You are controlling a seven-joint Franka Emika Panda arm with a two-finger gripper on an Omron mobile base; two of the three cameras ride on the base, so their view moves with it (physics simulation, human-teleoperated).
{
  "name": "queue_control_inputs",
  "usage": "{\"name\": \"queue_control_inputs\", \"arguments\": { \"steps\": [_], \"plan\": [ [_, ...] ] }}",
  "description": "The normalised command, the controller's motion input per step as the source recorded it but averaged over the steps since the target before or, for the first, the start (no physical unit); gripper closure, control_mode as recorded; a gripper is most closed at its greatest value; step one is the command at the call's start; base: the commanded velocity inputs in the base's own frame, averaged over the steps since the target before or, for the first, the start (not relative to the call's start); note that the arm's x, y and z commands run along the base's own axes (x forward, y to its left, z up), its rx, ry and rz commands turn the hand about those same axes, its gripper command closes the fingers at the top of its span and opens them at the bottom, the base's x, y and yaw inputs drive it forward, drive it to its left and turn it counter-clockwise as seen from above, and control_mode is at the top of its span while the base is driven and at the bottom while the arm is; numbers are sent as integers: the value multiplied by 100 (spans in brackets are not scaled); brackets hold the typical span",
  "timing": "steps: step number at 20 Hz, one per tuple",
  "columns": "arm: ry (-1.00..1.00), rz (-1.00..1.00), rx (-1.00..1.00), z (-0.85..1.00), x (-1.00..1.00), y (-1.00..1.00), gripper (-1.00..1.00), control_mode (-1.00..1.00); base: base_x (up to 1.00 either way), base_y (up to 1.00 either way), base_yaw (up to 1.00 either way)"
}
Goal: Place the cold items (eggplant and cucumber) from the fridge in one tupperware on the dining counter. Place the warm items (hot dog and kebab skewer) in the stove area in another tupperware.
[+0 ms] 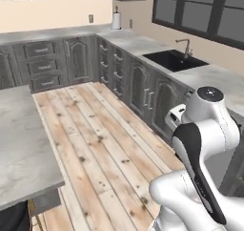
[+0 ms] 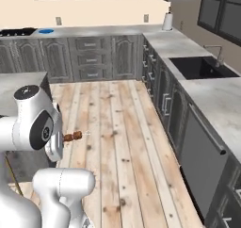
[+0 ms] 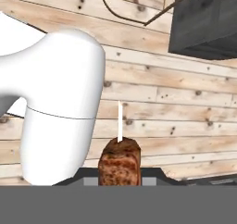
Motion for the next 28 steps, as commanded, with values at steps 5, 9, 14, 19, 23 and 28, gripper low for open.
{"name": "queue_control_inputs", "arguments": {
  "steps": [5, 9, 14, 19, 23, 28],
  "plan": [
    [0, 0, 0, 0, 0, 0, 100, 100, -79, 59, 0],
    [0, 0, 0, 0, 0, 0, 100, 100, -13, 100, 0],
    [0, 0, 0, 0, 0, 0, 100, 100, -15, 100, 0],
    [0, 0, 0, 0, 0, 0, 100, 100, -12, 96, 0],
    [0, 0, 0, 0, 0, 0, 100, 100, -5, 81, 0],
    [0, 0, 0, 0, 0, 0, 100, 100, 0, 59, 1]
  ]
}}
